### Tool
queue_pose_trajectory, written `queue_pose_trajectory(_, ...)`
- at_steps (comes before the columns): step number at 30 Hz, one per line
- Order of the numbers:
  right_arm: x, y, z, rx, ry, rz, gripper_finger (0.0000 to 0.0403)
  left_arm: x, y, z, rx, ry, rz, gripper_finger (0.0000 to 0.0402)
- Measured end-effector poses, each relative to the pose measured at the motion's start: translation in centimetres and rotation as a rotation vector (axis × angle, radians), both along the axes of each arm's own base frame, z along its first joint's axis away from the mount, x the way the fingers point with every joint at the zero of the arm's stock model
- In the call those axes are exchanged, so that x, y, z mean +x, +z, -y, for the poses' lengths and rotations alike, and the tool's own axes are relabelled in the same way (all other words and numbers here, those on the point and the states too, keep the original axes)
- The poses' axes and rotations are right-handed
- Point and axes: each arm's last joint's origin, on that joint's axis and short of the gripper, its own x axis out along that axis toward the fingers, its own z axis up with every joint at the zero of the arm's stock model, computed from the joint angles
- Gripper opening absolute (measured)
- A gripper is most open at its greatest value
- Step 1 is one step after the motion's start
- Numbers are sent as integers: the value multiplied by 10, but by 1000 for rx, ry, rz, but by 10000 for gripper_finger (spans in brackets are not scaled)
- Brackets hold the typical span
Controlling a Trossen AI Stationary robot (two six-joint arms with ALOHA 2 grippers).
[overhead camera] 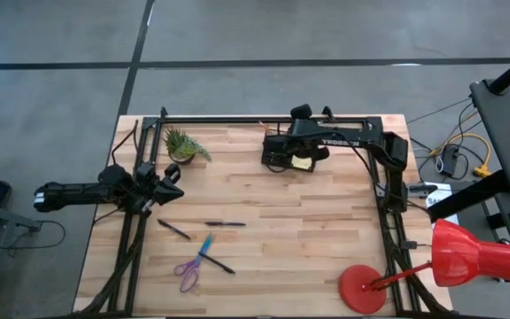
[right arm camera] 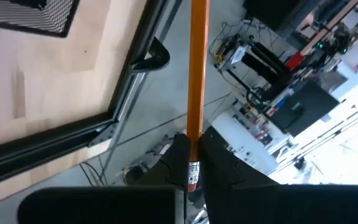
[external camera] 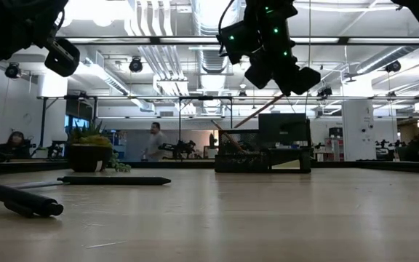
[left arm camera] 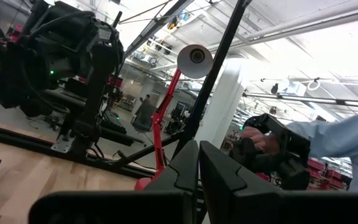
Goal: Pick and place office supplies into organizer
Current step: Put the orange pencil into the black desk organizer
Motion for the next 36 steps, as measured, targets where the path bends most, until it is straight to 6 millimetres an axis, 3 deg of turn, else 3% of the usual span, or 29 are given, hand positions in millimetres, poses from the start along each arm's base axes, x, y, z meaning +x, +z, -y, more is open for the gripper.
queue_pose_trajectory(6,-1,-3,5,17,13,-44,13,0,0,0,0,0,0,0)
queue_pose_trajectory(18,9,-29,15,10,41,-176,13,0,0,0,0,0,0,0)
queue_pose_trajectory(25,21,-30,6,-31,110,-219,13,0,0,0,0,0,0,0)
queue_pose_trajectory(29,26,-40,8,7,98,-225,13,0,0,0,0,0,-2,0)
queue_pose_trajectory(36,38,-55,6,-110,124,-238,32,0,0,0,0,0,0,0)
